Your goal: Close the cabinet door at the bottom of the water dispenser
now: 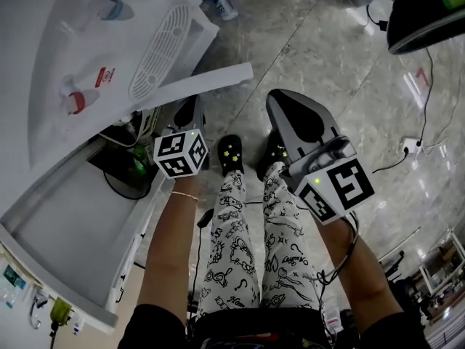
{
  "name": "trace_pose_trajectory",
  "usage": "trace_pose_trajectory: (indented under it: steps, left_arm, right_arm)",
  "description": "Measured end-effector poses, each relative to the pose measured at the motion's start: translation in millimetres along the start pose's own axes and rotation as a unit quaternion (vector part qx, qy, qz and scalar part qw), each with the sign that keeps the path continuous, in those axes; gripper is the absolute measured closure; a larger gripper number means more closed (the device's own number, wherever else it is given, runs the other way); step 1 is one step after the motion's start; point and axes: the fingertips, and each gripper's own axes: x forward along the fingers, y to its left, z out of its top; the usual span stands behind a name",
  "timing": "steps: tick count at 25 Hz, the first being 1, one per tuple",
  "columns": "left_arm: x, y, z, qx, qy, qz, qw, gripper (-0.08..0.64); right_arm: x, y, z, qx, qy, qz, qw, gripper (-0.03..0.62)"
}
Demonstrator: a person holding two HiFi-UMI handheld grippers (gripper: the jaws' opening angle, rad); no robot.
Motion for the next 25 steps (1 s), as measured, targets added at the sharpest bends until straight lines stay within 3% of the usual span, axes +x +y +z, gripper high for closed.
trace_pose_trajectory:
  steps: [5,9,25]
  left_arm:
    - [19,9,23,0.007,-0.009,-0.001,0.9999,0.561]
    - [33,17,35,0.044,-0.005,0.006,0.9990,0.561]
    - [58,49,44,0.016,-0.007,0.051,0.9986,0.561]
  right_arm:
    - [9,-2,9,0.012,-0.022,0.014,1.000,0.575]
    - [21,-4,9,0.033,-0.013,0.020,0.999,0.575]
    - [31,-36,26,0.059,-0.007,-0.002,0.998,0.575]
